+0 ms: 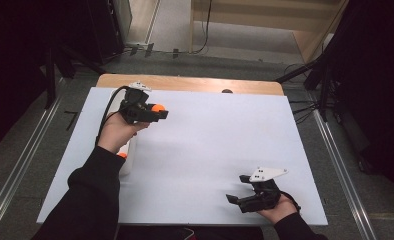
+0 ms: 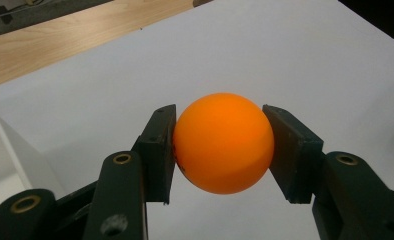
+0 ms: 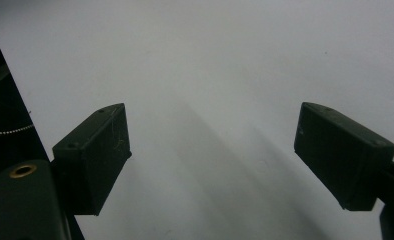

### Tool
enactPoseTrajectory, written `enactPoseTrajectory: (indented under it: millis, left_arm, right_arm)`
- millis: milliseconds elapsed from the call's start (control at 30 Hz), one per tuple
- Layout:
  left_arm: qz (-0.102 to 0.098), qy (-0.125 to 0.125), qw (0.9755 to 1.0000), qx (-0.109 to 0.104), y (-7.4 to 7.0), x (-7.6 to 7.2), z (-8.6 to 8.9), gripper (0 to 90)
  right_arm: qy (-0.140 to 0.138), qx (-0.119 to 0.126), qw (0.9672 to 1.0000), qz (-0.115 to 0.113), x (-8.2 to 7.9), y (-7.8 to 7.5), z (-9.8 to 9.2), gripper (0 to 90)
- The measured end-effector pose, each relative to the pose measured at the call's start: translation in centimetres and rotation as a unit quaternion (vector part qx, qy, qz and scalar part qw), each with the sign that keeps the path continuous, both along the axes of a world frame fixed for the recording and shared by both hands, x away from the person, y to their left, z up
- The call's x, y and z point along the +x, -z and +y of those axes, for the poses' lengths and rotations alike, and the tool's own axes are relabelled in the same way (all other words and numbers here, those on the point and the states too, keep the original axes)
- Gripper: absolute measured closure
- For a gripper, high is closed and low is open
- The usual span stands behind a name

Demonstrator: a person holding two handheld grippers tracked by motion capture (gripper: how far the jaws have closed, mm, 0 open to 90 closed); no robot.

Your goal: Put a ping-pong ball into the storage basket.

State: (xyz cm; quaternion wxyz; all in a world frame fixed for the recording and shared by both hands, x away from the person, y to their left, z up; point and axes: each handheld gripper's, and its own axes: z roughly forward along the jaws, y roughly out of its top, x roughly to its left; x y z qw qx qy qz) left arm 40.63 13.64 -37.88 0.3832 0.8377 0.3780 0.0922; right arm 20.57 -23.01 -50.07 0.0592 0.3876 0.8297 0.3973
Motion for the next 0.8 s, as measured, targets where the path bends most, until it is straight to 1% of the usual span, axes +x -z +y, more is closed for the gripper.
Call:
enactPoseTrajectory:
  millis: [133,367,567,733,800]
  left_arm:
    - [-0.003,-0.005,0.9999,0.014,0.1,0.1,0.2,50.1]
    - [-0.003,-0.018,0.9998,0.006,0.0,0.4,0.9,50.1]
    - [-0.002,-0.026,0.9996,0.006,0.0,0.6,1.5,50.2]
    - [-0.001,-0.031,0.9995,0.001,0.1,0.8,1.8,50.1]
    - [-0.001,-0.034,0.9994,0.003,0.1,0.8,2.0,50.1]
  right_arm:
    - [0.000,0.000,1.0000,0.000,0.0,0.0,0.0,13.4]
    - [0.001,-0.001,1.0000,0.001,0.0,0.1,0.1,13.4]
    - [0.000,-0.002,1.0000,0.001,0.0,0.1,0.1,13.4]
    - [-0.001,-0.003,1.0000,0.003,0.0,0.0,0.1,13.4]
    - [-0.001,-0.003,1.0000,0.003,0.0,0.1,0.1,13.4]
